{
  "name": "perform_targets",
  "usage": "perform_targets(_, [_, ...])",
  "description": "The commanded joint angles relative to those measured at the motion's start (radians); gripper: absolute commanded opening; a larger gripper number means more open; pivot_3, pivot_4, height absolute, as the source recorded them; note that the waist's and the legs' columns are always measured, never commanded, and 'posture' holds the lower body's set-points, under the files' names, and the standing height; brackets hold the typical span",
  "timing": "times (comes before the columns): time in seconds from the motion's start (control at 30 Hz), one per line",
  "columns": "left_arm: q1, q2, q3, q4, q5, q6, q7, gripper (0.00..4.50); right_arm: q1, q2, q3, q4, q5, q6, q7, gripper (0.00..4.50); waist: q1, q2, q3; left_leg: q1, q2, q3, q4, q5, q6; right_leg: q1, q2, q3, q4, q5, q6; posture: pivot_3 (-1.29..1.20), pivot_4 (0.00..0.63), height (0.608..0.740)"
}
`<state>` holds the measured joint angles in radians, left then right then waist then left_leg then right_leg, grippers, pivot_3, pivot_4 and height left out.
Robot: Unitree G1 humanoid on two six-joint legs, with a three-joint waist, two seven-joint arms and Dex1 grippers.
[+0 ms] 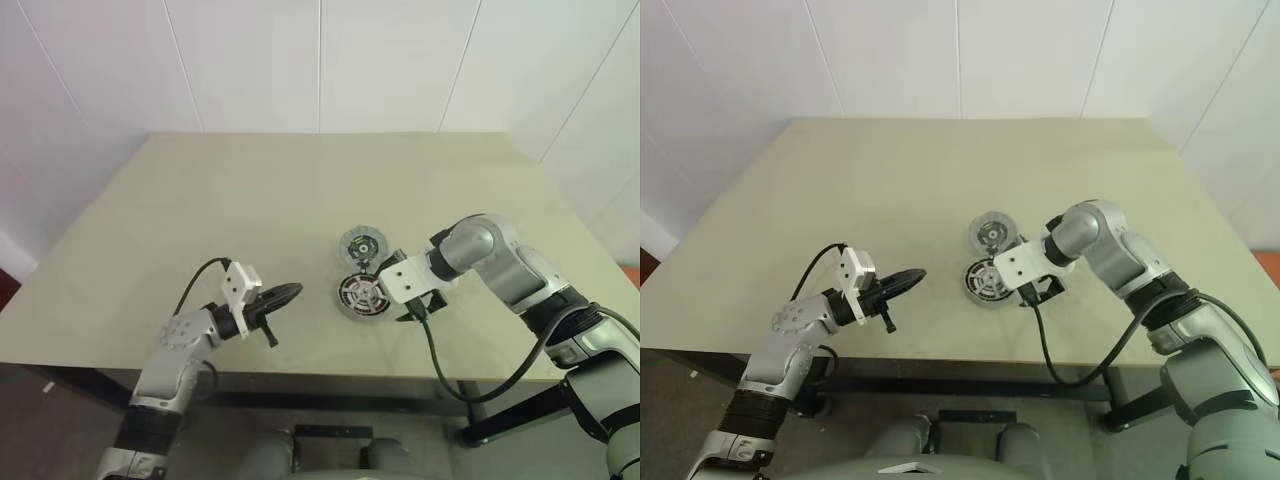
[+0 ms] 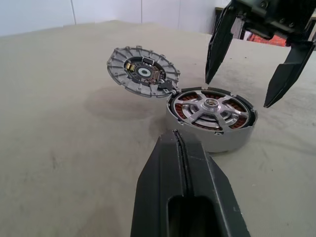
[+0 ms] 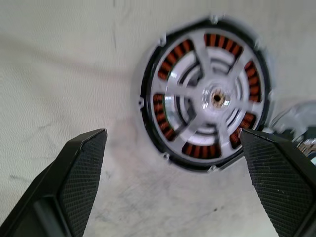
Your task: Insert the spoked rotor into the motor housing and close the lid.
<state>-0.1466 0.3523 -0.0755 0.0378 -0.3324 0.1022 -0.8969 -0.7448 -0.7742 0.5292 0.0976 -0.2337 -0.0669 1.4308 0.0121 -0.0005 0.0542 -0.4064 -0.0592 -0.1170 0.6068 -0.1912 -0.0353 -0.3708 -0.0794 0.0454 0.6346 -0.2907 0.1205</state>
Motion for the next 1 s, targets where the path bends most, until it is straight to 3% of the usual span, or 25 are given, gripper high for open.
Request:
perform_targets(0.03, [-0.031, 0.002, -0.008, 0.001, 0.007, -0.008, -0.007, 0.00, 0.010, -0.018, -0.033, -0.088, 0.008, 0.024, 0.010, 4.48, 0.001, 0.000, 0.000, 0.000, 0.000, 0.000, 0.000, 0.000, 0.000, 0.000, 0.000, 0.000, 0.000, 0.000, 0.000, 0.00, 0.000, 0.740])
perform_targets(1.0, [-0.051, -0.004, -0.023, 0.048, 0.025, -0.018, -0.012, 0.00, 0.059, 0.011, -0.021, 0.027, -0.088, -0.018, -0.074, 4.48, 0.000, 0.000, 0.000, 0.001, 0.000, 0.000, 0.000, 0.000, 0.000, 0.001, 0.000, 0.000, 0.001, 0.000, 0.000, 0.00, 0.000, 0.740])
